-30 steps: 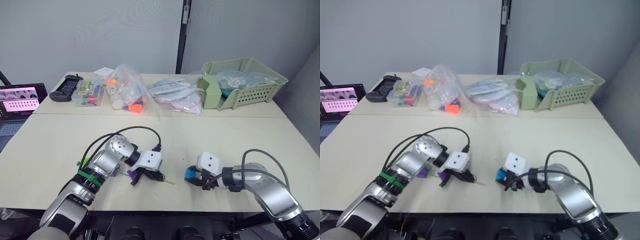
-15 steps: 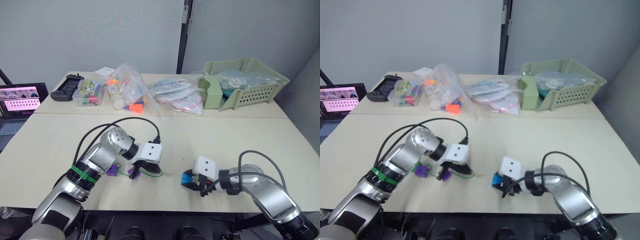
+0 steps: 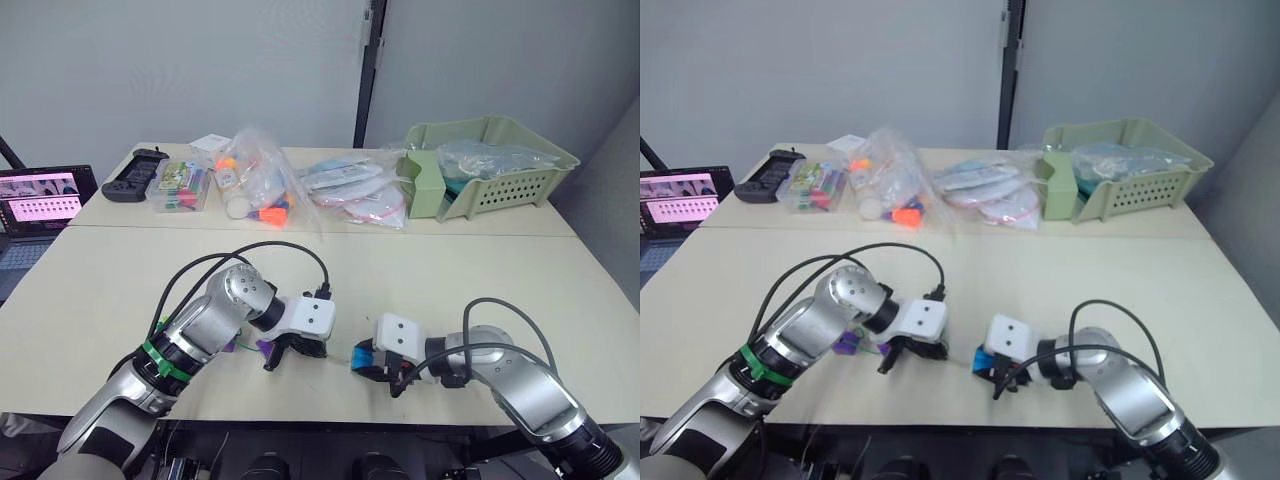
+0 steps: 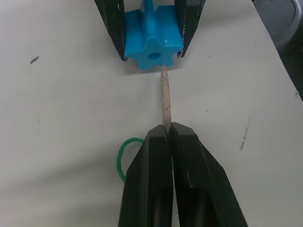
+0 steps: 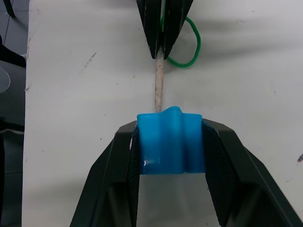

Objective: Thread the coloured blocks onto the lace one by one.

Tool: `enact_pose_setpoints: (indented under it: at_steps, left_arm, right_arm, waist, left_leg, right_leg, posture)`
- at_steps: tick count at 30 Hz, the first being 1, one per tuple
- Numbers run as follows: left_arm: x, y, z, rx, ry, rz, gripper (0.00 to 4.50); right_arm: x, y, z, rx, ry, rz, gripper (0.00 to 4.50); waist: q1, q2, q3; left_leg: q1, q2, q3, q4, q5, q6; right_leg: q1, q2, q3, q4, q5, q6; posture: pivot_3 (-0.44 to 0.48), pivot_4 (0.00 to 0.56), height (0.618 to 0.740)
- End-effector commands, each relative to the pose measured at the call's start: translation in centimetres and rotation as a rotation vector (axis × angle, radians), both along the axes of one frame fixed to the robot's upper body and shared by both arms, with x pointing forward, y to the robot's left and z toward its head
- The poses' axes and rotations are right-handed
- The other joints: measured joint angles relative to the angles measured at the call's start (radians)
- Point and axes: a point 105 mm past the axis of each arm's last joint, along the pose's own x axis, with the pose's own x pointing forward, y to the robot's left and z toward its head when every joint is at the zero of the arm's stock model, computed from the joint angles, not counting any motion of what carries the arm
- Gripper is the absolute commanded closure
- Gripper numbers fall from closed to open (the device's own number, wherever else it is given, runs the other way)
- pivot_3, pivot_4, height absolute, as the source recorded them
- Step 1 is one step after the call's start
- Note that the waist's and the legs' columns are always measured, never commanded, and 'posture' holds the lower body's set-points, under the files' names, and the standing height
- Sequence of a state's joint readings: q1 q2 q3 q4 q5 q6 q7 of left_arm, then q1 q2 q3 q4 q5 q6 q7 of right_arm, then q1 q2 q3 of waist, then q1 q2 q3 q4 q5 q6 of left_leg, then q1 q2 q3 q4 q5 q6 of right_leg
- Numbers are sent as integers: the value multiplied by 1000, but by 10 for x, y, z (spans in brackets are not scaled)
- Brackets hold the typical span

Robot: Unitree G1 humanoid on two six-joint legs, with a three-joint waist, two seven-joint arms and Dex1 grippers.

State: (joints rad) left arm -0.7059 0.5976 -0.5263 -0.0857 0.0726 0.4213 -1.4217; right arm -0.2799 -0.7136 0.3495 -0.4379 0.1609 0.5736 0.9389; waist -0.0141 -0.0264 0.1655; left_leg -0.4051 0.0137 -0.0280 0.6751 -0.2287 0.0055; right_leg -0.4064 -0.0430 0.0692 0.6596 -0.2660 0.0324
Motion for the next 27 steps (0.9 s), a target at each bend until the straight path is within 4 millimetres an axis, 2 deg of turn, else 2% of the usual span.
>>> enact_pose_setpoints:
  at_steps: [1,10,27]
  left_arm:
    - [-1,-6,8,-29,-31,-15,4500]
    - [-4,-3,8,-22,-27,2,4500]
    - [-7,-10,9,-50,-44,29,4500]
  right_arm:
    - [-1,3,7,10,-32,20,3138]
    - [1,-10,-3,-11,-9,-3,3138]
    - [4,-10,-4,-32,-7,57,3138]
  waist:
    - [0,0,0]
    - [0,0,0]
    - [1,0,0]
  left_leg:
    - [0,0,0,0,0,0]
    - [0,0,0,0,0,0]
    - [0,0,0,0,0,0]
  right_leg:
    - [0,0,0,0,0,0]
    - [0,0,0,0,0,0]
    - [0,0,0,0,0,0]
  posture:
    - [0,150,740]
    - [0,150,740]
    - [0,150,740]
